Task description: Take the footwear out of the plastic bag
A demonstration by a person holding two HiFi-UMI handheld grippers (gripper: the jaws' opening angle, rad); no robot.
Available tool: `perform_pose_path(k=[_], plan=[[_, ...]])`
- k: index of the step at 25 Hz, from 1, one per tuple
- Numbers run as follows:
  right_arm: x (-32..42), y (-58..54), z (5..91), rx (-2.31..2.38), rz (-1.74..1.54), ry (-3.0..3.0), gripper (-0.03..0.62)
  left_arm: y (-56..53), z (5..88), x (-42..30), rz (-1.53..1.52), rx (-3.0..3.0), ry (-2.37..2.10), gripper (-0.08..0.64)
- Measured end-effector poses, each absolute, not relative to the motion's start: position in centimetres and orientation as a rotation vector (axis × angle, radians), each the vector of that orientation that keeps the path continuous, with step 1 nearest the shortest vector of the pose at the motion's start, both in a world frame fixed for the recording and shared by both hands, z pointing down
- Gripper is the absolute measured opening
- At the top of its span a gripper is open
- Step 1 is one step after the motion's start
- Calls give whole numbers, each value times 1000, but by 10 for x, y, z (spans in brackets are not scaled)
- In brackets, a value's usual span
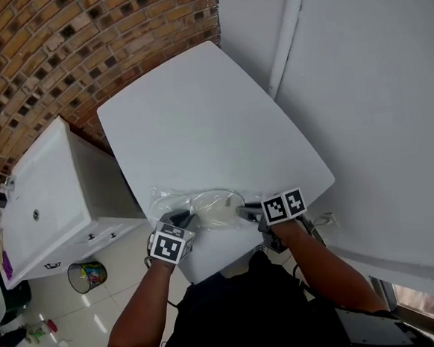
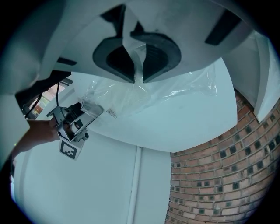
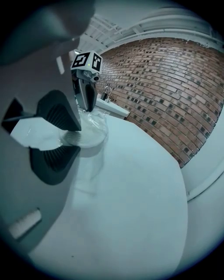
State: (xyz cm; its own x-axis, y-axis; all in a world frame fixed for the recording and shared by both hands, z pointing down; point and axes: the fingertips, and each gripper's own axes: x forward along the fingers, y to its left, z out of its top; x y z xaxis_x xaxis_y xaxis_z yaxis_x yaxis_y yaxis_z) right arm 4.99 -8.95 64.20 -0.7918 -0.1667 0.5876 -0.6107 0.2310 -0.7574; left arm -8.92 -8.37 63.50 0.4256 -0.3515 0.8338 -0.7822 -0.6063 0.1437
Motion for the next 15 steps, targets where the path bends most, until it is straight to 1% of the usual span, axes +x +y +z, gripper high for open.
perform_pose_path(k=[4, 9, 15], plan=[[49, -90, 632, 701, 1572, -2187, 93, -85, 633, -91, 1101, 2173, -988, 67], [51, -85, 612, 648, 1695, -2277, 50, -83, 627, -93, 1100, 2193, -1007, 64], [59, -82, 592, 620, 1791, -2348, 41, -90, 615, -90, 1081, 2234, -1031, 69]])
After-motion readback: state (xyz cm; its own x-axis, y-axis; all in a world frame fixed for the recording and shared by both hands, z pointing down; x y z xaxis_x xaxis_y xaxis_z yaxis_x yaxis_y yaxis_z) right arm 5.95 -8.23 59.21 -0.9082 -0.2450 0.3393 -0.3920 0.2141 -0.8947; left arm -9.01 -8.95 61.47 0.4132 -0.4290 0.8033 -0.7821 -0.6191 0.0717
